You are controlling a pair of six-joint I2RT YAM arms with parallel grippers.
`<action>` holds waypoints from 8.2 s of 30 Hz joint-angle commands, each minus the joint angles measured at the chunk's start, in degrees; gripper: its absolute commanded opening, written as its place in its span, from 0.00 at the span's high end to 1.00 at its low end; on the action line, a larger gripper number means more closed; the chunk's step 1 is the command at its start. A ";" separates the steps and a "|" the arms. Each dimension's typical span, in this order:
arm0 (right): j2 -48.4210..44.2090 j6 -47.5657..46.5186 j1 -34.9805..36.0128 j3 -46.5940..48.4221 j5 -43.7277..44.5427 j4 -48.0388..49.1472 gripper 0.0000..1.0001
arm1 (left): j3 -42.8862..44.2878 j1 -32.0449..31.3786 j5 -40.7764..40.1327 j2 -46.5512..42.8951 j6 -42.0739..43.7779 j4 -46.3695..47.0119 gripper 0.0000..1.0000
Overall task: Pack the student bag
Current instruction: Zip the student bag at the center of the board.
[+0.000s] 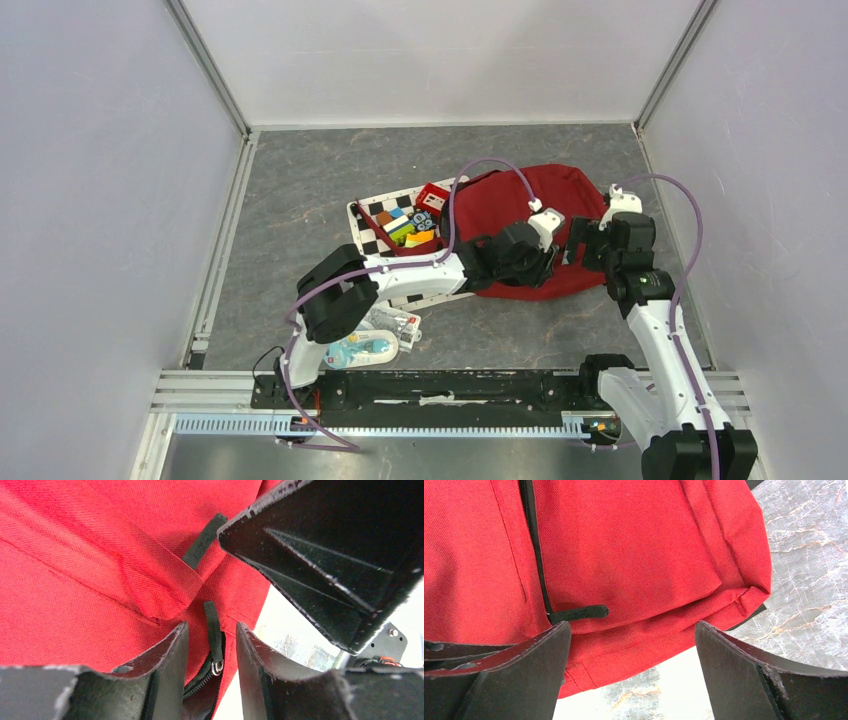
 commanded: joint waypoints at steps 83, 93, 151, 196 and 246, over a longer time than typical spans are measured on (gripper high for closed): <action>-11.16 26.42 -0.15 -17.99 -4.50 12.35 0.69 | -14.14 -2.31 -5.66 -13.16 -6.68 12.17 0.98; -10.50 24.94 -0.16 -17.30 -3.16 10.85 1.00 | -20.12 -1.46 -15.05 -19.23 0.06 12.37 0.98; -11.33 16.09 -0.17 -13.25 -0.61 7.97 0.89 | 3.59 11.70 45.95 1.75 15.05 -7.16 0.42; -11.85 15.07 -0.17 -13.67 -1.38 7.29 0.89 | 1.31 11.84 39.69 -1.80 10.56 -3.01 0.38; -12.63 13.34 -0.96 -12.02 3.98 5.21 0.92 | -13.71 16.29 24.76 -21.27 9.68 -4.92 0.98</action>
